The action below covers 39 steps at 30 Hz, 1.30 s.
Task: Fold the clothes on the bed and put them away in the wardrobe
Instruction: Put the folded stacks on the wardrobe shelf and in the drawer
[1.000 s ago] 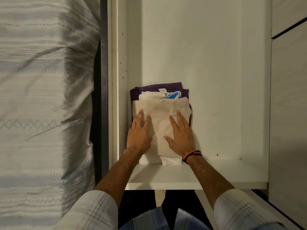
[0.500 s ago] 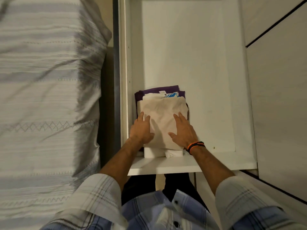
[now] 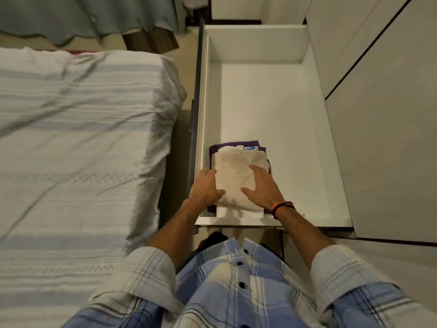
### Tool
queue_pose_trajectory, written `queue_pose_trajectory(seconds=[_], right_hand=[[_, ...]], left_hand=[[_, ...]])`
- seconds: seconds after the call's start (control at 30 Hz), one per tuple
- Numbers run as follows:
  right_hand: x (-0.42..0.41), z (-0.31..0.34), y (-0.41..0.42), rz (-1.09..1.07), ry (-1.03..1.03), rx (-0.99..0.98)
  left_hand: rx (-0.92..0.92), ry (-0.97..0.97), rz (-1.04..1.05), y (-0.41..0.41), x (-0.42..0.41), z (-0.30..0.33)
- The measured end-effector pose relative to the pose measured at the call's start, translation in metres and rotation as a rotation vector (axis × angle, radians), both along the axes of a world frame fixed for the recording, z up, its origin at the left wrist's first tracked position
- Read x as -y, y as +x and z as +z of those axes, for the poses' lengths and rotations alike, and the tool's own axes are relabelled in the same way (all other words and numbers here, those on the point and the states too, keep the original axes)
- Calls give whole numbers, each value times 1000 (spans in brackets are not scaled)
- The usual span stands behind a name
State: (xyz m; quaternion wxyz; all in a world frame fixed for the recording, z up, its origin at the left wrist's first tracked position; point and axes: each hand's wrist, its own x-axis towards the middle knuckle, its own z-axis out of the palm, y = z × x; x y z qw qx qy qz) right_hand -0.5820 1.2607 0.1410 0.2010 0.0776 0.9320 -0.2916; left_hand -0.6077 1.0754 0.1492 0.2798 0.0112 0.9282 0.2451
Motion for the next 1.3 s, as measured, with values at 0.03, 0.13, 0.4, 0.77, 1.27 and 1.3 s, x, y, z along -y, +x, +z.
queue_pose_trajectory(seconds=[0.03, 0.13, 0.4, 0.77, 1.27, 1.3], right_hand=[[4, 4, 6, 37, -10, -23], [15, 11, 18, 102, -40, -60], [52, 26, 94, 401, -108, -114], [163, 32, 240, 821, -157, -57], [359, 23, 461, 1214, -144, 54], [369, 23, 471, 1221, -140, 60]], left_hand=[[-20, 3, 43, 12, 4, 6], [-38, 0, 150, 39, 15, 16], [-83, 30, 451, 176, 54, 33], [-81, -53, 938, 413, 128, 48], [-62, -44, 1357, 690, 274, 27], [-53, -39, 1369, 700, 280, 29]])
